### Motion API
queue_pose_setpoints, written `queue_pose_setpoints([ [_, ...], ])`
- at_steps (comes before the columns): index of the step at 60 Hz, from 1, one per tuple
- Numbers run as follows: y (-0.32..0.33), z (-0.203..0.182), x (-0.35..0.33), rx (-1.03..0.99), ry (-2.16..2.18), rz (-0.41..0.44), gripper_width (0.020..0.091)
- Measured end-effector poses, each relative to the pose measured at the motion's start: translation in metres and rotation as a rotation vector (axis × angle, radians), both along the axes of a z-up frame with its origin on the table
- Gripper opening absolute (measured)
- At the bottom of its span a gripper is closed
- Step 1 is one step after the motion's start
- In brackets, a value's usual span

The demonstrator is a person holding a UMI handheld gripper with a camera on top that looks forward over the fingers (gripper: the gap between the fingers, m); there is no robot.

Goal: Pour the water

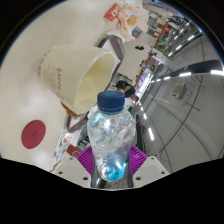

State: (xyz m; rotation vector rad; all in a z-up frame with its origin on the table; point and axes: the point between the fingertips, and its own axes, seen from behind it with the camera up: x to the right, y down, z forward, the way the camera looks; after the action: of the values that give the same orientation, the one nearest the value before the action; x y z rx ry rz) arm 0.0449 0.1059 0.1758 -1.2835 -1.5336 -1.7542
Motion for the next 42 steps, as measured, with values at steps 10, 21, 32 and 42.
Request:
queue_pose_setpoints([
  [10,-0.007,0.011,-0.002,0.024,0.224,-0.016,0.0405],
  [21,-0.019,0.038,-0.004,0.088,0.792,-0.021,0.0406],
  [32,-0.033,0.040,0.002,0.110,1.395,-0.086,0.0408],
  [42,-0.038,-0.007,0.017,0.039,1.659,-0.140,0.0408],
])
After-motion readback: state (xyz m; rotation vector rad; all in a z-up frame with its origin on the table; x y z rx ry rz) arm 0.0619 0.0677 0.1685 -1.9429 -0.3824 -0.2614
